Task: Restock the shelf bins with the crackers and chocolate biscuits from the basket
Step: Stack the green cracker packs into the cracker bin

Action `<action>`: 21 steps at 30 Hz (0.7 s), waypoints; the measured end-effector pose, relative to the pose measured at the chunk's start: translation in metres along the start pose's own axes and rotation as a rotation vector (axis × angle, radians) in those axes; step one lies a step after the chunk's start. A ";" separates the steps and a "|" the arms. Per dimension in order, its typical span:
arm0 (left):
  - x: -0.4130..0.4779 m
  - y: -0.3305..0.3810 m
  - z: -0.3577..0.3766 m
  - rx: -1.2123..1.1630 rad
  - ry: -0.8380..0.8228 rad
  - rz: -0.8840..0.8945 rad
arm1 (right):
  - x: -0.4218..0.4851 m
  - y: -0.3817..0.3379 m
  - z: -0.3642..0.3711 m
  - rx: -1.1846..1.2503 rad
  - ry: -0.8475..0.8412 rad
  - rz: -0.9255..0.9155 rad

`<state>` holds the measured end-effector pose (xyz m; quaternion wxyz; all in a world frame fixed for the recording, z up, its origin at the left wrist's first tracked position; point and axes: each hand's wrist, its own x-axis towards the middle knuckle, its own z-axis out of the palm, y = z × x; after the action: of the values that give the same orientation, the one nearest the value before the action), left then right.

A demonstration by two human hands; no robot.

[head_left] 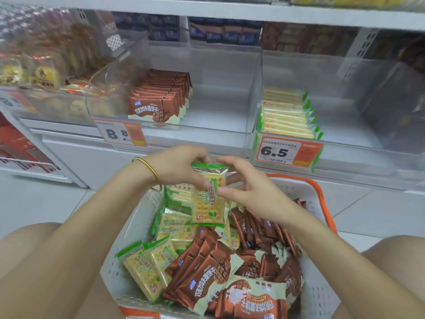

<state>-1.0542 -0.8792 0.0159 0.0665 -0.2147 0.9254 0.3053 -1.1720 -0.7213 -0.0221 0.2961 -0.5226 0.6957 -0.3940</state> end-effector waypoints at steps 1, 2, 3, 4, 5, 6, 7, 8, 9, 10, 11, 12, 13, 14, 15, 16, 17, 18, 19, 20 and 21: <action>0.003 0.014 -0.003 -0.003 0.027 0.035 | -0.001 -0.002 -0.007 -0.017 0.035 -0.010; 0.007 0.026 -0.005 -0.033 0.054 0.065 | -0.003 -0.003 -0.015 -0.016 0.087 -0.009; 0.010 0.038 -0.006 -0.093 0.074 0.090 | -0.005 -0.003 -0.024 0.028 0.145 0.007; 0.012 0.048 -0.007 -0.171 0.081 0.106 | -0.009 -0.005 -0.034 0.119 0.202 0.031; 0.014 0.059 -0.009 -0.243 0.079 0.121 | -0.014 -0.006 -0.045 0.239 0.260 0.046; 0.017 0.069 -0.012 -0.288 0.076 0.139 | -0.018 -0.007 -0.057 0.359 0.320 0.039; 0.020 0.080 -0.016 -0.298 0.081 0.165 | -0.021 -0.008 -0.069 0.454 0.384 0.009; 0.025 0.090 -0.020 -0.282 0.096 0.197 | -0.024 -0.011 -0.081 0.507 0.443 -0.033; 0.030 0.101 -0.025 -0.245 0.129 0.235 | -0.024 -0.015 -0.092 0.538 0.493 -0.073; 0.036 0.112 -0.030 -0.194 0.178 0.277 | -0.024 -0.018 -0.103 0.566 0.533 -0.104; 0.042 0.123 -0.036 -0.136 0.235 0.319 | -0.024 -0.021 -0.113 0.594 0.561 -0.127; 0.049 0.134 -0.041 -0.081 0.288 0.357 | -0.023 -0.025 -0.124 0.616 0.572 -0.143; 0.056 0.144 -0.045 -0.036 0.331 0.387 | -0.022 -0.027 -0.136 0.634 0.575 -0.144; 0.063 0.150 -0.048 0.000 0.358 0.408 | -0.021 -0.027 -0.148 0.656 0.580 -0.121; 0.071 0.155 -0.049 0.035 0.368 0.415 | -0.018 -0.025 -0.160 0.676 0.606 -0.070; 0.079 0.156 -0.049 0.070 0.368 0.409 | -0.013 -0.020 -0.171 0.662 0.654 0.017; 0.086 0.156 -0.048 0.111 0.356 0.399 | -0.008 -0.013 -0.181 0.575 0.698 0.132; 0.092 0.156 -0.045 0.154 0.334 0.389 | -0.003 -0.004 -0.190 0.402 0.694 0.266; 0.098 0.155 -0.041 0.198 0.305 0.382 | 0.002 0.006 -0.196 0.196 0.615 0.391; 0.102 0.156 -0.037 0.239 0.276 0.380 | 0.006 0.012 -0.200 0.026 0.474 0.486; 0.106 0.157 -0.033 0.276 0.248 0.377 | 0.010 0.019 -0.201 -0.077 0.316 0.552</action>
<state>-1.2179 -0.8237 0.0994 -0.0770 -0.0632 0.9830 0.1543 -1.3493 -0.6800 0.0648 0.2603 -0.2574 0.8630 -0.3483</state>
